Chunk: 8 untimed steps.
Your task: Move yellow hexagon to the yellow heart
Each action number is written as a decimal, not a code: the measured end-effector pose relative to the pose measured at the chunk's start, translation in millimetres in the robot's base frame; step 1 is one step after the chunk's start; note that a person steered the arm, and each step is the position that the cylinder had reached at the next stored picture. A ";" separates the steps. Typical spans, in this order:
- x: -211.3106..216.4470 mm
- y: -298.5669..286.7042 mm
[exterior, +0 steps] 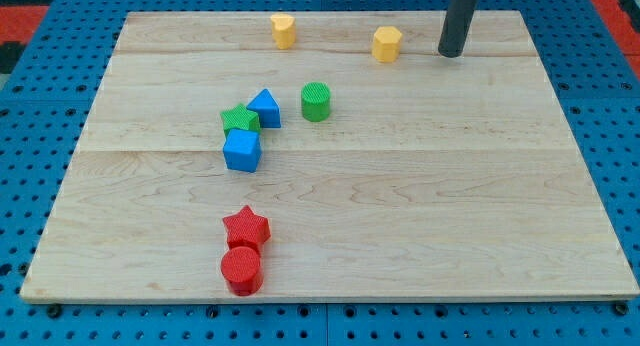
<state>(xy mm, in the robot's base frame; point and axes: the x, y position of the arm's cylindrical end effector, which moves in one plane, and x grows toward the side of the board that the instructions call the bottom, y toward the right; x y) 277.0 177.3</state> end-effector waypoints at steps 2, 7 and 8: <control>-2.6 60.9; 11.7 -241.8; 19.2 -215.5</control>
